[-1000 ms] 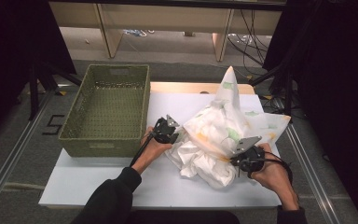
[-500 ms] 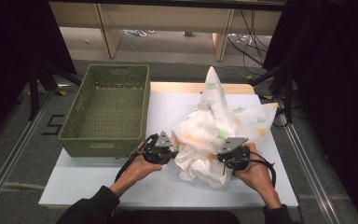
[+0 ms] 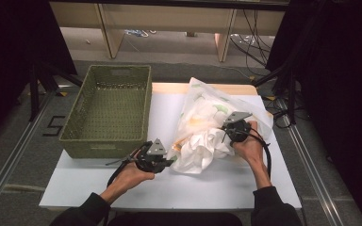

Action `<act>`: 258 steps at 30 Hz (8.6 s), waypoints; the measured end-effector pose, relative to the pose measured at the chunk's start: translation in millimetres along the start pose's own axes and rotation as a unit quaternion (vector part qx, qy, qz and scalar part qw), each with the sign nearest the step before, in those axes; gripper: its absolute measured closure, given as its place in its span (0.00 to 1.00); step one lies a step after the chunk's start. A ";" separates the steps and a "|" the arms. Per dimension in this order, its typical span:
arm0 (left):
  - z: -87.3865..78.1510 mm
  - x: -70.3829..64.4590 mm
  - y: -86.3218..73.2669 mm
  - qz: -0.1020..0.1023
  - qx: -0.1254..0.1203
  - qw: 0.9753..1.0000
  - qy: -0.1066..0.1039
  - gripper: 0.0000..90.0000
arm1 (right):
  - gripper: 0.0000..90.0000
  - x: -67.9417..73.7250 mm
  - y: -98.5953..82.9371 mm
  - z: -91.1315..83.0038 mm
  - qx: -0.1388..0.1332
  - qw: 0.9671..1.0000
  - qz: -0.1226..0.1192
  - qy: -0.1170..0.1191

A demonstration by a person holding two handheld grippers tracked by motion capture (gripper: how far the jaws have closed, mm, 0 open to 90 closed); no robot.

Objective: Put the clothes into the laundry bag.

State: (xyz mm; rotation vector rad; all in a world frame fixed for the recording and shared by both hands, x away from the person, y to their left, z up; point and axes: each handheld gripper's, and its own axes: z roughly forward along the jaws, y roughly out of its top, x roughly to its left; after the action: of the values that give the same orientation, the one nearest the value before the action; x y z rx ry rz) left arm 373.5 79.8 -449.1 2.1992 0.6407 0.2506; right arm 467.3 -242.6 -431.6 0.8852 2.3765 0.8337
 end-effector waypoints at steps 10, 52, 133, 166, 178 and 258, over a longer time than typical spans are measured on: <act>-22.6 -5.6 -22.3 -0.077 -0.027 0.995 -0.061 0.98 | 1.00 2.2 -1.8 -16.7 -0.016 0.999 -0.013 0.036; 26.6 -65.1 2.0 -0.087 0.014 0.996 0.015 0.24 | 1.00 67.9 12.3 -112.4 -0.033 0.987 -0.140 0.072; 44.0 -36.3 0.4 -0.077 0.002 0.996 0.032 0.58 | 0.99 118.0 -26.5 -62.6 0.072 0.967 -0.158 0.185; 36.2 -68.3 -6.4 0.009 0.062 0.998 -0.008 0.43 | 0.99 92.2 -24.2 -16.4 0.067 0.986 -0.127 0.080; 66.9 -56.0 3.1 0.035 0.044 0.998 -0.013 0.62 | 0.99 87.0 -19.9 -21.0 0.056 0.985 -0.133 0.097; -28.8 -38.5 -35.9 -0.150 -0.031 0.988 -0.028 0.98 | 0.99 94.4 -9.2 -36.6 0.051 0.974 -0.136 0.171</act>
State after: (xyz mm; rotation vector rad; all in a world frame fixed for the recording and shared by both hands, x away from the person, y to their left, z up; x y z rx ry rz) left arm 316.8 98.0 -456.4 2.0109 0.9087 0.0507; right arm 377.0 -195.9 -431.7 0.4616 2.7807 0.8106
